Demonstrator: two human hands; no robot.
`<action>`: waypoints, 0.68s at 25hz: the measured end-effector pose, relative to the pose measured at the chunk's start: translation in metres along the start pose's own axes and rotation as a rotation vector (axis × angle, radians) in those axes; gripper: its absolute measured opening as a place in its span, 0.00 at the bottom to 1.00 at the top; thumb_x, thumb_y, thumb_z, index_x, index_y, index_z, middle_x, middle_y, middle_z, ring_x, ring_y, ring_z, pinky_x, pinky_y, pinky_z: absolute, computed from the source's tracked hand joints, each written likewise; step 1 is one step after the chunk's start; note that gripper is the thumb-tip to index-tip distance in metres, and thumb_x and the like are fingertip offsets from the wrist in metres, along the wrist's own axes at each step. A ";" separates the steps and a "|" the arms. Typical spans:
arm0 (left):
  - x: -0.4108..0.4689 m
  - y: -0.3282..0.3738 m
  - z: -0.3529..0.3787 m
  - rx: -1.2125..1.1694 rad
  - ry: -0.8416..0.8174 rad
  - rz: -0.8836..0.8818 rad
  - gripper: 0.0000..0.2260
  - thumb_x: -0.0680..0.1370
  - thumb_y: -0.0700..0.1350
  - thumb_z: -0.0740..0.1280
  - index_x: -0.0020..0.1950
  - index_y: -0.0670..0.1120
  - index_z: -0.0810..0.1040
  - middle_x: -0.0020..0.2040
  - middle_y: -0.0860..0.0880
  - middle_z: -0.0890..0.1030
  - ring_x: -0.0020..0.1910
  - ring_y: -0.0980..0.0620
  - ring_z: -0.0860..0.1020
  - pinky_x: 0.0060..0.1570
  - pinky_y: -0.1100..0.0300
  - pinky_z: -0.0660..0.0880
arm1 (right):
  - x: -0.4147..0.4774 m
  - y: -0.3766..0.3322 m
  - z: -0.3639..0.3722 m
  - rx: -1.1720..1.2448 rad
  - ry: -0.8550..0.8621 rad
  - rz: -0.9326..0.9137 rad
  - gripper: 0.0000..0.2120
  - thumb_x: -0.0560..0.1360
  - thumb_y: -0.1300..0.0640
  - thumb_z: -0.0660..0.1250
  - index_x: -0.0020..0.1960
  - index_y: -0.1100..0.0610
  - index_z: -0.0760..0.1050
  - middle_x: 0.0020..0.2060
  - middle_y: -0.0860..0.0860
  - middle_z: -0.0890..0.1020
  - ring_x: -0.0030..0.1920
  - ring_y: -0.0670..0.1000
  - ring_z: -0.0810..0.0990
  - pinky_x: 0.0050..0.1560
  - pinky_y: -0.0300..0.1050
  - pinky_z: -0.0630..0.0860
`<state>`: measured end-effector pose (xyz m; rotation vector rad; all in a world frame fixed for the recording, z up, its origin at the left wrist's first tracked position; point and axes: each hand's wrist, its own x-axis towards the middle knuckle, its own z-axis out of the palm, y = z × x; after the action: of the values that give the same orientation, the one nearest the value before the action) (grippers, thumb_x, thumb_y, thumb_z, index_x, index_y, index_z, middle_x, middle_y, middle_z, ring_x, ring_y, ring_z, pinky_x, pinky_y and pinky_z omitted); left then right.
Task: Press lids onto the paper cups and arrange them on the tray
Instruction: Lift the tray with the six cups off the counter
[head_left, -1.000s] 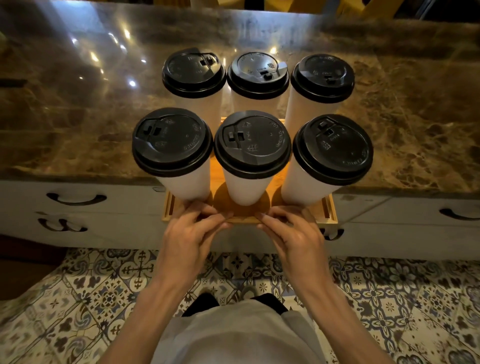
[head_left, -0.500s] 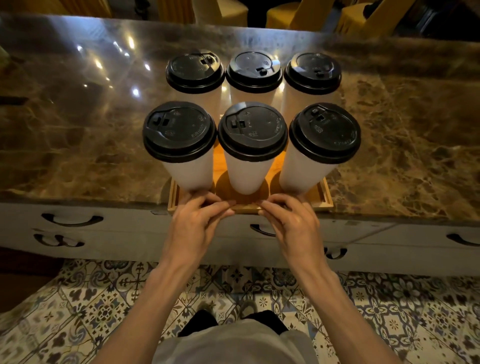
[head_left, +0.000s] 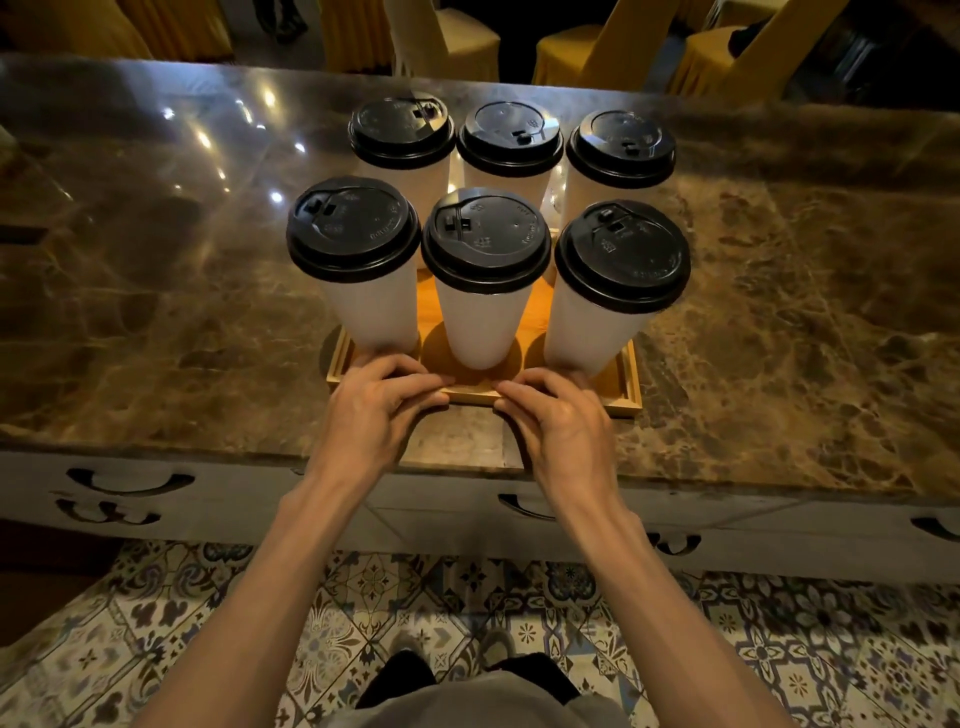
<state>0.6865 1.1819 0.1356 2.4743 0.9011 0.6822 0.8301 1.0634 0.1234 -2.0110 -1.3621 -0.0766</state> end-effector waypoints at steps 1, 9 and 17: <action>0.005 -0.001 0.001 0.002 -0.007 -0.006 0.07 0.73 0.40 0.72 0.49 0.42 0.85 0.48 0.43 0.82 0.51 0.41 0.76 0.47 0.55 0.70 | 0.005 0.001 0.001 0.000 -0.012 0.004 0.07 0.76 0.60 0.71 0.51 0.59 0.85 0.47 0.55 0.84 0.45 0.60 0.81 0.41 0.51 0.76; 0.018 -0.015 0.009 0.023 0.016 0.061 0.07 0.72 0.40 0.73 0.49 0.44 0.85 0.47 0.44 0.82 0.47 0.41 0.78 0.44 0.54 0.71 | 0.016 0.010 0.009 -0.038 0.086 -0.006 0.06 0.73 0.61 0.74 0.50 0.59 0.86 0.46 0.55 0.85 0.42 0.60 0.81 0.40 0.49 0.78; 0.018 -0.020 0.015 0.036 0.021 0.090 0.08 0.71 0.40 0.74 0.50 0.44 0.85 0.48 0.44 0.82 0.46 0.41 0.78 0.43 0.56 0.69 | 0.016 0.008 0.013 -0.036 0.066 0.007 0.07 0.73 0.61 0.74 0.51 0.59 0.85 0.47 0.55 0.85 0.45 0.59 0.81 0.43 0.51 0.78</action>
<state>0.6977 1.2055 0.1184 2.5571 0.8203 0.7300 0.8401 1.0814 0.1161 -2.0249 -1.3209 -0.1637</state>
